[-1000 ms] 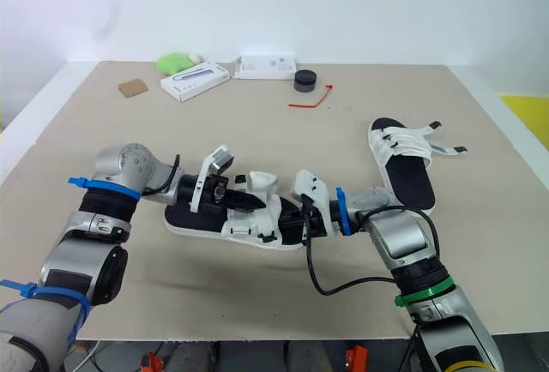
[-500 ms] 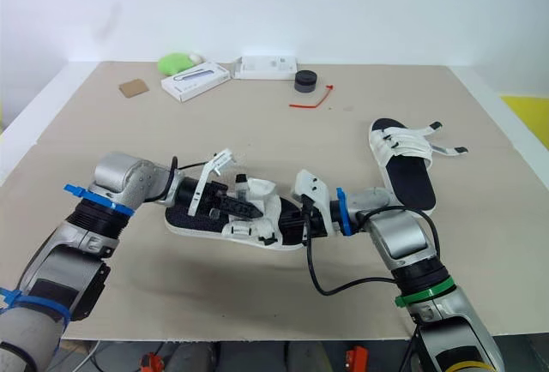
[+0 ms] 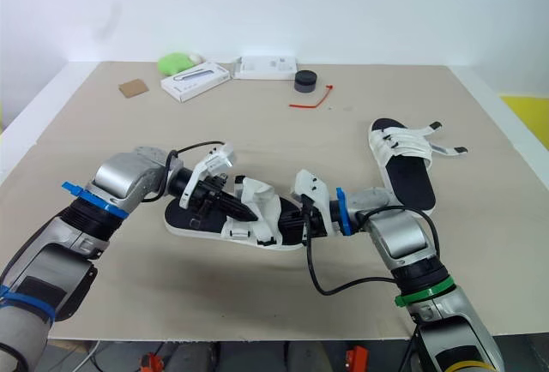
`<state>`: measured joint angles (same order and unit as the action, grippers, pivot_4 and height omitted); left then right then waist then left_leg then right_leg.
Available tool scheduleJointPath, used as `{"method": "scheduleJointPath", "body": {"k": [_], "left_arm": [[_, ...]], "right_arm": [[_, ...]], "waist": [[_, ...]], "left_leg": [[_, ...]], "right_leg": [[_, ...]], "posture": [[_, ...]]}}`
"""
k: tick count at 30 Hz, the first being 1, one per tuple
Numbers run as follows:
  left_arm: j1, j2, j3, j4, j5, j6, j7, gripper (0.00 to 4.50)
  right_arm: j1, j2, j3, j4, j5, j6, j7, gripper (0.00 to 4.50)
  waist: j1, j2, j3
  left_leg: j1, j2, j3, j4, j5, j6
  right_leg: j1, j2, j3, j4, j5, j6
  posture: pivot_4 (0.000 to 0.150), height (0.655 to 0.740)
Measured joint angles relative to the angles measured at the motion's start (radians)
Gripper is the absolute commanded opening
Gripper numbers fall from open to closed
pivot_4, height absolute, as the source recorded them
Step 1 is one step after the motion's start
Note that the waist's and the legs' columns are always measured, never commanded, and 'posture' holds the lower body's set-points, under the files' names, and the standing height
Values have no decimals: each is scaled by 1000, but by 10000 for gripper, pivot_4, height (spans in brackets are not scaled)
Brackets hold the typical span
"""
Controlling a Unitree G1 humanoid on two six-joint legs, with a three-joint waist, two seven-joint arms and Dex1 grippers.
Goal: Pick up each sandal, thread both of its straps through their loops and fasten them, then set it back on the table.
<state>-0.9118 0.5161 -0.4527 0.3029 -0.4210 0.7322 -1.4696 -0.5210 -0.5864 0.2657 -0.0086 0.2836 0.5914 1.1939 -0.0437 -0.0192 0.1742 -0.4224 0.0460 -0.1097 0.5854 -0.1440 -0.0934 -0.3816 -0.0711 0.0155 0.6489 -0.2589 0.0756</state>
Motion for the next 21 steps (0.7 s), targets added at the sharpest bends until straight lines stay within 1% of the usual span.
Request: {"method": "scheduleJointPath", "body": {"k": [4, 8, 13, 17, 18, 21], "left_arm": [[0, -34, -1, 36, 61, -90, 1, 682], [0, -92, 21, 84, 110, -194, 26, 682], [0, -139, 62, 103, 112, -235, 19, 682], [6, -130, 75, 97, 107, -274, -43, 682], [16, -109, 74, 91, 111, -320, -78, 682], [22, -79, 55, 92, 130, -418, -99, 682]], "right_arm": [[0, 0, 0, 1, 0, 0, 0, 0], [0, 0, -2, 4, 0, 0, -1, 0], [0, 0, -2, 3, 0, 0, -3, 0], [1, 0, -1, 2, 0, 0, -1, 0], [0, 0, -1, 2, 0, 0, -1, 0], [0, 0, -1, 2, 0, 0, -1, 0]], "waist": [[0, 0, 0], [1, 0, 0], [1, 0, 0], [0, 0, 0], [0, 0, 0], [0, 0, 0]], "left_leg": [[0, 0, 0, 0, 0, 0], [0, 0, 0, 1, 0, 0], [0, 0, 0, 2, 0, 0], [0, 0, 0, 1, 0, 0], [0, 0, 0, 1, 0, 1], [0, 0, 0, 1, 0, 1]], "right_leg": [[0, 0, 0, 0, 0, 0], [1, 0, 0, 0, 0, 1], [1, 0, 0, 0, 1, 1], [1, 0, 0, 0, 1, 1], [1, 0, 0, 0, 1, 1], [1, 0, 0, 0, 1, 1]], "posture": [[1500, 7400], [1500, 7400], [1500, 7400], [1500, 7400], [1500, 7400], [1500, 7400]]}}
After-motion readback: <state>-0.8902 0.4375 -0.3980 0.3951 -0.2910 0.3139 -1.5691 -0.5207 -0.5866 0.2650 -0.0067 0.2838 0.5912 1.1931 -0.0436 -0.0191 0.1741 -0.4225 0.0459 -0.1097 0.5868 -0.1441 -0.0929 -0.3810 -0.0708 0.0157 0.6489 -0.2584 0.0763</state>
